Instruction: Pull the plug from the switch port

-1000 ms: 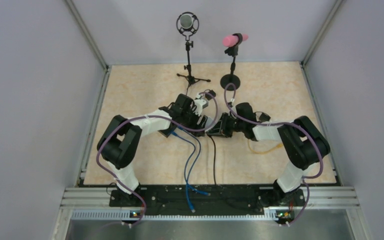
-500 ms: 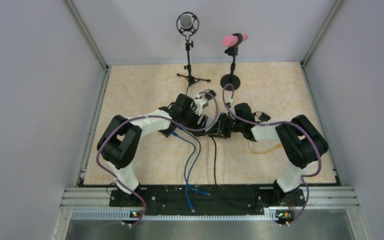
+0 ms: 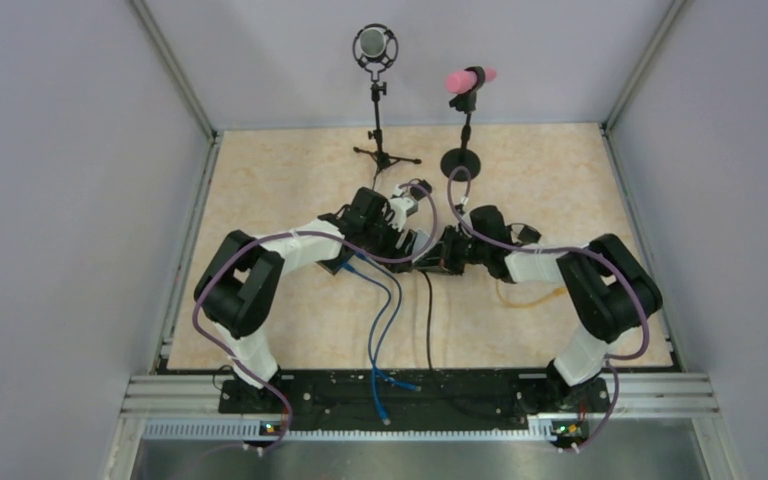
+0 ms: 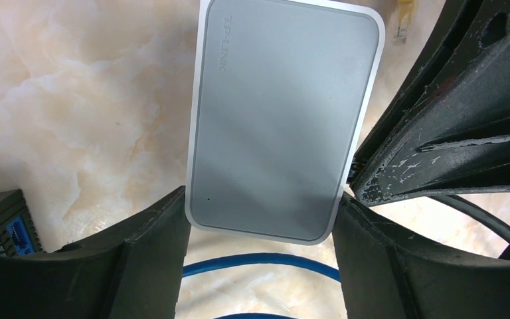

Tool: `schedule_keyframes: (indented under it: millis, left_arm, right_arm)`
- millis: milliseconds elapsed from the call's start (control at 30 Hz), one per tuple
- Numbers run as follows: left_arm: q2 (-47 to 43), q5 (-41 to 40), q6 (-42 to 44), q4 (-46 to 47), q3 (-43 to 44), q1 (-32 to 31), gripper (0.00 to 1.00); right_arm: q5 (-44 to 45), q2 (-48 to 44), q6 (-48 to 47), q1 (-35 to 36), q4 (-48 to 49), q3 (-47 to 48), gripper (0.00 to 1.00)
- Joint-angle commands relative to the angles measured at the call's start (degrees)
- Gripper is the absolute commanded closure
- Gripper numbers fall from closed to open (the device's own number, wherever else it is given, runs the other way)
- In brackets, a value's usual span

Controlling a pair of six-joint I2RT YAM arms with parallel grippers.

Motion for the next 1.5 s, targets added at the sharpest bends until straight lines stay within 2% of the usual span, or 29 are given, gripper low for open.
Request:
schedule_keyframes:
  millis: [0,467,800,1100,1333,1467]
  left_arm:
    - [-2.25,-2.21,0.15,2.54,-0.22,0.7,1.0]
    - [-0.9,-2.4,-0.35,2.95,-0.04,2.56,1.0]
    - [0.82,-0.86,0.58,1.5,1.58,2.5,1.0]
    - [-0.16,-0.12,2.74,0.99,0.27,1.67,1.0]
    - [1.62,-0.03,1.6,1.72,1.23,-0.45,0.99]
    - [2.97,-0.46,1.66,1.57,3.05,-1.88,0.98]
  right_arm:
    - [0.45,-4.73,-1.38,-0.73,0.09,-0.65,1.0]
    - [-7.65,-5.58,-0.61,-2.74,3.82,-3.79,1.0]
    - [-6.75,-7.78,-1.79,-3.75,1.87,-2.91,1.0]
    - [9.1,-17.0,-10.45,-7.57,-16.22,10.15,1.0]
    - [21.13,-19.02,-15.81,-12.48,-26.38,23.69,1.0]
    - [29.71,-19.85,-18.42,-14.08,-31.05,27.0,1.0]
